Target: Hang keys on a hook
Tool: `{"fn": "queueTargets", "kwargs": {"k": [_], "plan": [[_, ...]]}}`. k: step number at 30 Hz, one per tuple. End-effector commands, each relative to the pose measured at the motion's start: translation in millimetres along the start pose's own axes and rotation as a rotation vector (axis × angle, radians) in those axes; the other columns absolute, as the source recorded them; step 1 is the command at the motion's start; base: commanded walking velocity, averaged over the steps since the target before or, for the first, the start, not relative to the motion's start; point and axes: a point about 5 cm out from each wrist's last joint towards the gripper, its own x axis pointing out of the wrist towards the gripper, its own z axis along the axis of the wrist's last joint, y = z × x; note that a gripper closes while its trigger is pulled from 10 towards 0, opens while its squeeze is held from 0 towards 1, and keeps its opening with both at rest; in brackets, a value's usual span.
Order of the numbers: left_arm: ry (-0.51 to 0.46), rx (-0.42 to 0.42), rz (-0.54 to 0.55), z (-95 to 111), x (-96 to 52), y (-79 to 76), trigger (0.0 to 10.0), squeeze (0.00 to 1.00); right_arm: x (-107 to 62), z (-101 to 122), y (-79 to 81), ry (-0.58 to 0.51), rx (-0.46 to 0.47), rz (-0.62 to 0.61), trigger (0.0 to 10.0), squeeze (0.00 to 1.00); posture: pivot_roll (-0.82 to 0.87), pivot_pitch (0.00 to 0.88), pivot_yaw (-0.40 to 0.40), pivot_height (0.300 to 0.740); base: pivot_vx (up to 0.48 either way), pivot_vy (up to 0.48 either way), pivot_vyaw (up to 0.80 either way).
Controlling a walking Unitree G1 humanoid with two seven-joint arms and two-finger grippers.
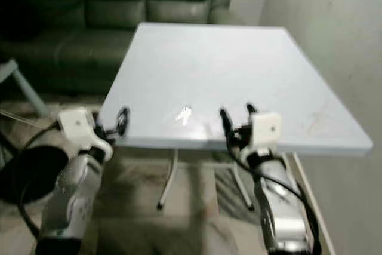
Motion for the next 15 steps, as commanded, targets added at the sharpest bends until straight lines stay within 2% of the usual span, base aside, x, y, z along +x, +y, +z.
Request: {"fn": "queueTargets", "kwargs": {"k": [1, 3, 15], "plan": [[0.001, 0.004, 0.028, 1.0, -1.1, 7.1, 10.0, 0.0, 3.3, 5.7, 5.3, -0.024, 0.007, 0.022, 10.0, 0.0, 0.02, 0.023, -0.058, 0.732, 0.0, 0.251, 0.0], [0.004, -0.004, 0.032, 0.6, -1.3, 7.4, 10.0, 0.0, 3.2, 5.7, 5.7, -0.023, 0.006, 0.025, 10.0, 0.0, 0.02, 0.023, -0.058, 0.732, 0.0, 0.24, 0.0], [0.011, -0.008, 0.049, -0.5, -2.1, 9.0, 10.0, 0.0, 2.0, 3.6, 6.8, -0.007, 0.006, 0.035, 10.0, 0.0, 0.02, 0.026, -0.061, 0.732, 0.0, 0.0, 0.0]]}}
